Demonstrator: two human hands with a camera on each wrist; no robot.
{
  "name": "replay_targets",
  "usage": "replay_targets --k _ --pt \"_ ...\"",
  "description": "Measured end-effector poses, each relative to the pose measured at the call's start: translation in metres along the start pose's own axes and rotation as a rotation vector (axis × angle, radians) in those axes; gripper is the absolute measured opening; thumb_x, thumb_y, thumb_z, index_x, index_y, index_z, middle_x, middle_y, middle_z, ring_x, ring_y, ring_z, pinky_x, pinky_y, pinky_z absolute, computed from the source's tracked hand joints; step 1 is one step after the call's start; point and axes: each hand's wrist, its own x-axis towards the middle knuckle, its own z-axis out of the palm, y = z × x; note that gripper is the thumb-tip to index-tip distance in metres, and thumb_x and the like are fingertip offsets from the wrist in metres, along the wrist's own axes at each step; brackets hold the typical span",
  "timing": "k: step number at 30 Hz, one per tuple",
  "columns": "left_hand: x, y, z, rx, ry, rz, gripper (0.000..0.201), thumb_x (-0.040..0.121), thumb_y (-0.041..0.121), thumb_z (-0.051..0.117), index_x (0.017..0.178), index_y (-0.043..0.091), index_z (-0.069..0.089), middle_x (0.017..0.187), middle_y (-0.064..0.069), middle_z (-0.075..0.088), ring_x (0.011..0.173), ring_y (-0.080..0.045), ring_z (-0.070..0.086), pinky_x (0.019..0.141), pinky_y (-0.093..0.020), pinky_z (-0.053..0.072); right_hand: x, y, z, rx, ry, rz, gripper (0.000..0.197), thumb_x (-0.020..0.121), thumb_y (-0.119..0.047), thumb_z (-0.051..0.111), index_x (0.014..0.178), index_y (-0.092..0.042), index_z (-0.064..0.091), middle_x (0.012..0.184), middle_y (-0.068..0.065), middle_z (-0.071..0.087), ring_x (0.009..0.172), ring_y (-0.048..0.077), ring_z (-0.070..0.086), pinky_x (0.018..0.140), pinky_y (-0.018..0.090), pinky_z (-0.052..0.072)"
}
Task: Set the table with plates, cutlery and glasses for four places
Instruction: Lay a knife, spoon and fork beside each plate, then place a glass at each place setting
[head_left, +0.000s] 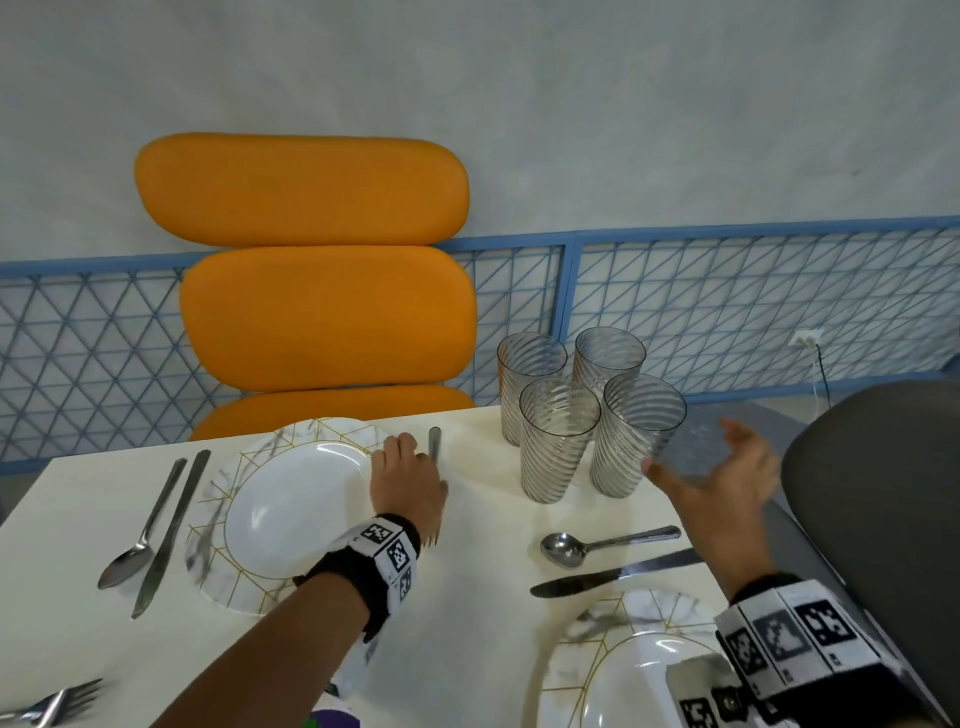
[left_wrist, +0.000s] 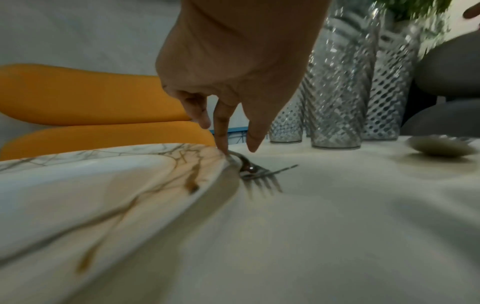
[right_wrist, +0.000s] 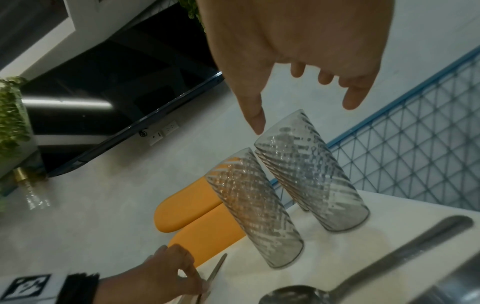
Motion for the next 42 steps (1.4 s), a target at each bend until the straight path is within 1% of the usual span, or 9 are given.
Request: replay_targets --k 4,9,17,21,25,30,33,37,42 --pt "0.007 -0.004 0.001 0.106 -0.015 0.039 0.042 0.093 0.042 0.041 0.113 0.013 0.064 0.127 -0.006 0.046 0.120 -0.027 0.037 0.101 -0.036 0.030 -0.010 0.009 0.001 -0.008 -0.055 -0.048 0.070 0.070 -0.011 0.078 0.127 -0.003 0.039 0.133 0.017 0.037 0.128 0.030 0.028 0.096 0.025 0.022" --pt "0.001 0.004 -0.001 0.055 -0.001 0.031 0.038 0.093 0.036 0.043 0.113 0.008 0.059 0.120 -0.007 0.050 0.117 -0.025 0.041 0.101 -0.034 0.033 -0.012 0.010 0.005 0.024 -0.104 -0.039 0.066 0.074 -0.010 0.074 0.128 -0.004 0.037 0.132 0.014 0.038 0.127 0.028 0.029 0.102 0.036 0.030" --pt "0.002 0.005 0.004 -0.012 0.017 -0.001 0.040 0.093 0.035 0.043 0.118 0.005 0.052 0.120 -0.007 0.053 0.116 -0.024 0.043 0.101 -0.033 0.033 0.007 0.013 0.022 0.139 -0.156 0.056 0.094 0.068 -0.018 0.080 0.141 -0.011 0.020 0.144 0.013 0.029 0.134 0.028 0.028 0.111 0.050 0.030" --pt "0.005 0.001 0.008 0.017 0.028 0.011 0.051 0.094 0.046 0.040 0.121 0.004 0.052 0.123 -0.008 0.052 0.119 -0.025 0.042 0.103 -0.034 0.033 0.017 0.016 0.032 0.143 -0.176 0.021 0.101 0.065 -0.020 0.082 0.142 -0.015 0.017 0.146 0.009 0.029 0.137 0.027 0.026 0.113 0.050 0.026" --pt "0.001 0.004 0.007 0.049 0.103 0.094 0.064 0.093 0.058 0.029 0.118 0.006 0.056 0.116 -0.007 0.049 0.110 -0.024 0.043 0.094 -0.034 0.035 0.023 0.016 0.037 0.164 -0.151 0.003 0.095 0.064 -0.015 0.083 0.138 -0.015 0.023 0.137 0.006 0.037 0.131 0.025 0.035 0.111 0.048 0.031" --pt "-0.013 0.031 -0.006 -0.351 0.178 0.215 0.063 0.082 0.066 0.048 0.121 0.017 0.044 0.120 -0.001 0.044 0.116 -0.022 0.039 0.095 -0.030 0.031 0.028 0.015 0.043 0.191 -0.128 -0.008 0.097 0.063 -0.013 0.084 0.137 -0.013 0.023 0.136 0.008 0.039 0.128 0.024 0.039 0.110 0.043 0.033" --pt "-0.019 0.053 -0.012 -0.691 0.112 0.247 0.086 0.067 0.068 0.062 0.130 0.015 0.037 0.125 0.000 0.042 0.118 -0.017 0.036 0.100 -0.026 0.022 0.030 0.012 0.046 0.216 -0.150 0.002 0.099 0.066 -0.013 0.081 0.141 -0.011 0.018 0.140 0.008 0.035 0.128 0.021 0.037 0.110 0.036 0.031" --pt "-0.019 0.077 -0.019 -1.020 0.073 0.175 0.100 0.059 0.064 0.071 0.136 0.014 0.031 0.128 -0.003 0.041 0.112 -0.013 0.033 0.101 -0.028 0.031 0.031 0.004 0.043 0.142 -0.165 0.034 0.101 0.070 -0.016 0.079 0.146 -0.012 0.013 0.147 0.016 0.023 0.136 0.030 0.028 0.113 0.043 0.028" --pt "-0.019 0.091 -0.022 -1.143 -0.006 0.058 0.099 0.064 0.056 0.075 0.141 0.018 0.025 0.136 -0.007 0.038 0.127 -0.023 0.033 0.103 -0.034 0.028 0.026 0.000 0.030 0.087 -0.207 0.052 0.094 0.071 -0.016 0.078 0.144 -0.012 0.019 0.143 0.018 0.024 0.131 0.032 0.033 0.109 0.042 0.031"
